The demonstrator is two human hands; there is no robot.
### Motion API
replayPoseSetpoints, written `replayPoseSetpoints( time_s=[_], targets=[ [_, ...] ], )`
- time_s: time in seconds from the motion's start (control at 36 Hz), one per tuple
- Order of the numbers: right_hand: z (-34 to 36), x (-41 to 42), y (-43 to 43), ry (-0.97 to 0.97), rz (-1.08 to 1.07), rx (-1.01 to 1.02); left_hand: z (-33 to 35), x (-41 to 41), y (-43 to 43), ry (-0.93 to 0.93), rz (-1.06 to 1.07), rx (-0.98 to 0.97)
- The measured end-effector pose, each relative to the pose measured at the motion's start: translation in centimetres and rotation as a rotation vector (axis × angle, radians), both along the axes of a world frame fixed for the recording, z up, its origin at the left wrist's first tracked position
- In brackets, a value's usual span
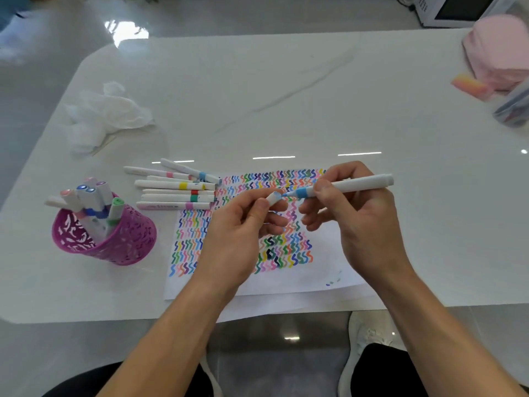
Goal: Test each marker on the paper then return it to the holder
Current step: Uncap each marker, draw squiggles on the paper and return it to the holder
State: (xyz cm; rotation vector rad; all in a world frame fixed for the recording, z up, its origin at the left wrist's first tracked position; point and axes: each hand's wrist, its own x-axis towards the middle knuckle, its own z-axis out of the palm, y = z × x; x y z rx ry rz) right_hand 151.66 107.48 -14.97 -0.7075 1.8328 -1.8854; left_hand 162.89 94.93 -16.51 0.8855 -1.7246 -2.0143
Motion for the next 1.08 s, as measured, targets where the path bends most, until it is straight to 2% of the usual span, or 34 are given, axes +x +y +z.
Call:
replayPoseSetpoints(
  time_s=[0.14, 0.31, 0.47, 0.58, 0.81, 1.08],
  targets=[
    [0.0, 0.3, -0.7, -0.003, 0.012, 0.022, 0.1, 0.5, -0.4, -0.009, -0.042, -0.049],
    [-0.3, 0.6, -1.4, 0.003, 0.043, 0.043, -0.1, 0.8, -0.7, -0.034, -0.070, -0.202],
    [-0.6, 0.7, -1.7, -0.004, 0.042, 0.047, -0.2, 0.8, -0.9, 0.013, -0.033, -0.102],
    [-0.7, 1.0, -2.0, -0.075, 0.046, 0.006, -0.4, 0.7, -0.9, 0.050, 0.038, -0.044],
    [-0.9, 1.9, -2.4, -0.212, 0.020, -0.063, -0.9, 0.5, -0.8, 0.041, 0.109, -0.101],
    [-1.8, 2.0, -2.3, -0.268, 0.033, -0.077, -0.7, 0.4, -0.8, 0.020, 0.109, -0.173]
  ],
)
